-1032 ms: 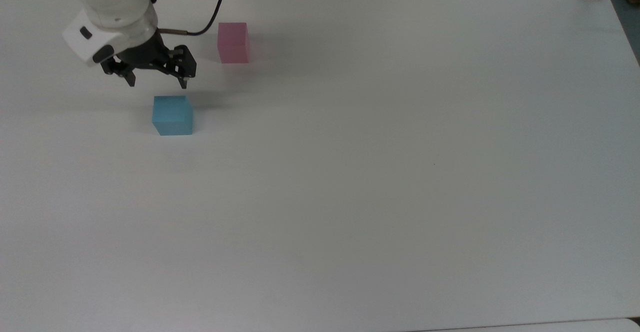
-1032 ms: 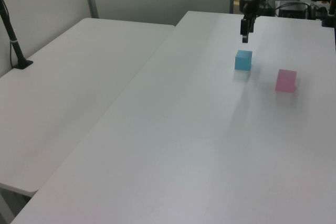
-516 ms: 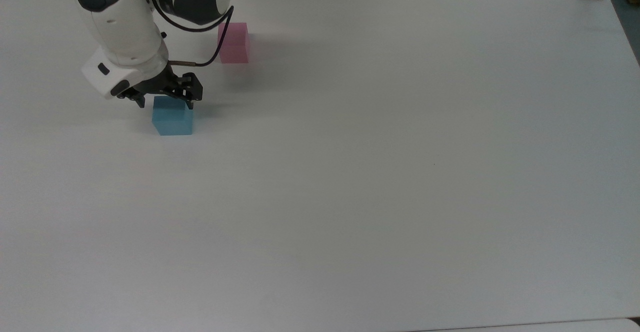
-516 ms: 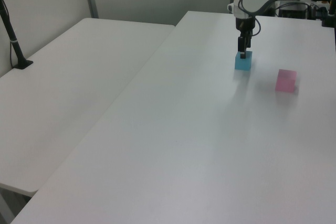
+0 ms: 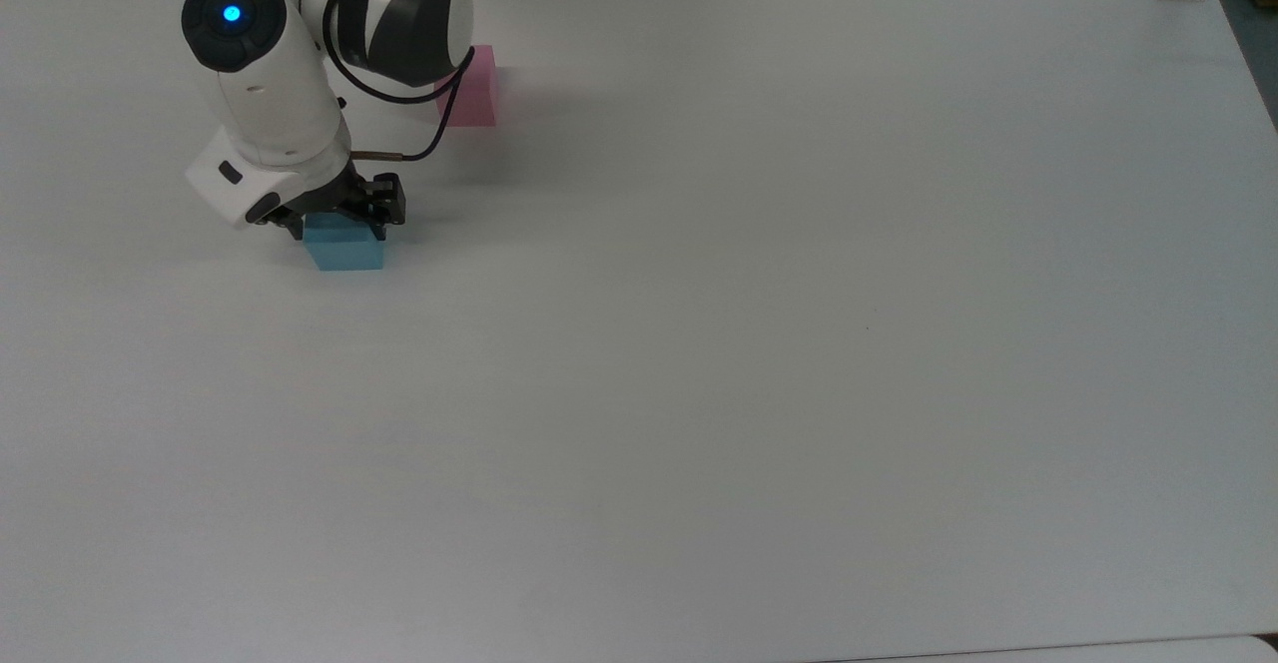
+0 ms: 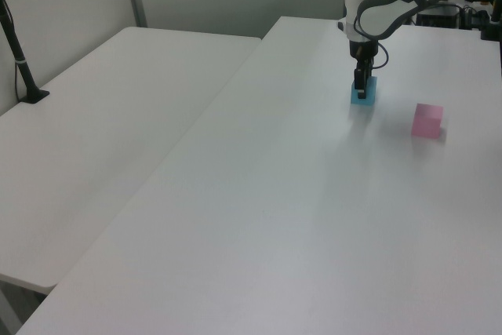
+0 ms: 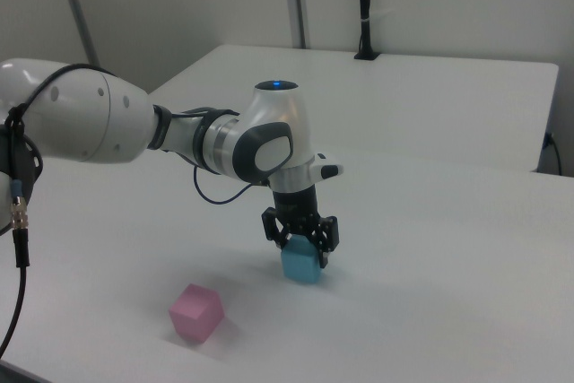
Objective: Put blue cube on pink cube
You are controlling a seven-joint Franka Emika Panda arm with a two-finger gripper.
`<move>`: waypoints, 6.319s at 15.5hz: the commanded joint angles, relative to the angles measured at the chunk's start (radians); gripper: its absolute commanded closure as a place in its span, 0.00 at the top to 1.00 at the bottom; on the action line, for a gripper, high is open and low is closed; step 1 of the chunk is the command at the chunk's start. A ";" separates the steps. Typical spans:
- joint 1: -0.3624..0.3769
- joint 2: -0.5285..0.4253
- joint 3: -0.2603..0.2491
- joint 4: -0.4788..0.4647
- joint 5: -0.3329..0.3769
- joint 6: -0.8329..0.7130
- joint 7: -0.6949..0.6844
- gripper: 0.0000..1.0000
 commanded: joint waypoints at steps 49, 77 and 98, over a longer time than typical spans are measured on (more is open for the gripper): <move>0.166 -0.722 0.000 -0.632 -0.002 -0.092 0.175 0.18; 0.136 -0.668 -0.034 -0.557 -0.059 -0.201 0.151 1.00; 0.295 -0.405 -0.028 0.197 0.053 -0.518 0.236 1.00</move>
